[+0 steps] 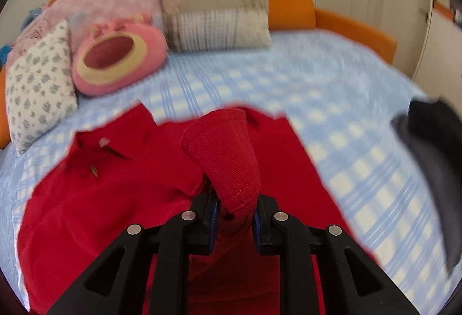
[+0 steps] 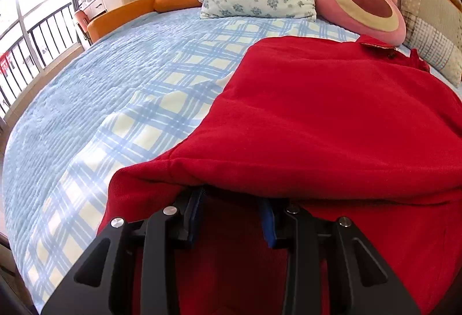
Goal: Fold large clothes
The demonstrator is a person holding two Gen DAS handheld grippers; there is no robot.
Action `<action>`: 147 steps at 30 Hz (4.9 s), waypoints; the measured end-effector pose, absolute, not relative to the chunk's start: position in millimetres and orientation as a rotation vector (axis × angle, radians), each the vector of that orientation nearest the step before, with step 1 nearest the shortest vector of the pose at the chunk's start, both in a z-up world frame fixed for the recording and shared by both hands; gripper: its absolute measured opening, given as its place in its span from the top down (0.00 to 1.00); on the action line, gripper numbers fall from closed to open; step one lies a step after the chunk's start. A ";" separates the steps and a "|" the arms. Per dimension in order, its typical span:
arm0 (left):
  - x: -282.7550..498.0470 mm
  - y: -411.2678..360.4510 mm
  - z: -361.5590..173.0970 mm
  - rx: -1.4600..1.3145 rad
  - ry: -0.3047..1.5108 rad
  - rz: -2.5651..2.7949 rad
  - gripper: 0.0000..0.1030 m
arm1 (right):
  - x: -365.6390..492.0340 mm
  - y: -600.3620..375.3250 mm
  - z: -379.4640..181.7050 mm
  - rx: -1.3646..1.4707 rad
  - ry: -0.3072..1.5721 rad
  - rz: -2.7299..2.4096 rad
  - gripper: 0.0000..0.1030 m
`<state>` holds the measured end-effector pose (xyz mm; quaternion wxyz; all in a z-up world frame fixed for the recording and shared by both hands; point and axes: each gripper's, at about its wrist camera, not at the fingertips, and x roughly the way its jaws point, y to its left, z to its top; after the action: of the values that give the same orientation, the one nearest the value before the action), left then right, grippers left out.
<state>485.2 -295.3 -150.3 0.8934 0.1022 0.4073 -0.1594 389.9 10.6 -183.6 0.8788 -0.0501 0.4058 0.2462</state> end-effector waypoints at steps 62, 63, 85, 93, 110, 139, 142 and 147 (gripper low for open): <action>445.7 53.6 -214.0 -0.327 1.017 -0.249 0.03 | 503.5 -381.8 -142.1 0.333 1.022 0.127 0.73; 447.1 50.3 -214.5 -0.291 1.020 -0.252 0.03 | 508.8 -387.7 -147.7 0.358 1.027 0.115 0.76; 514.3 81.5 -161.1 -0.443 0.939 -0.268 0.03 | 518.6 -378.9 -102.8 0.199 0.937 0.115 0.93; 562.0 75.5 -219.0 -0.378 1.045 -0.205 0.03 | 551.9 -400.9 -161.3 0.298 1.008 0.056 0.97; 440.7 89.7 -168.7 -0.427 0.965 -0.385 0.03 | 443.5 -372.6 -118.7 0.051 0.894 0.179 0.91; 245.9 128.3 -137.8 -0.300 1.003 -0.419 0.03 | 248.1 -380.6 -88.8 -0.040 0.903 0.341 0.16; 215.6 144.0 -144.8 -0.341 1.028 -0.422 0.03 | 225.1 -392.4 -98.9 0.049 0.969 0.371 0.16; 182.2 165.9 -169.4 -0.425 1.131 -0.440 0.03 | 196.8 -409.3 -104.9 0.159 1.011 0.382 0.16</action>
<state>182.2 165.9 -169.4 0.8005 -0.1982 0.5272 -0.2049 196.8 -409.3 -104.9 0.8546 0.0754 0.4807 0.1814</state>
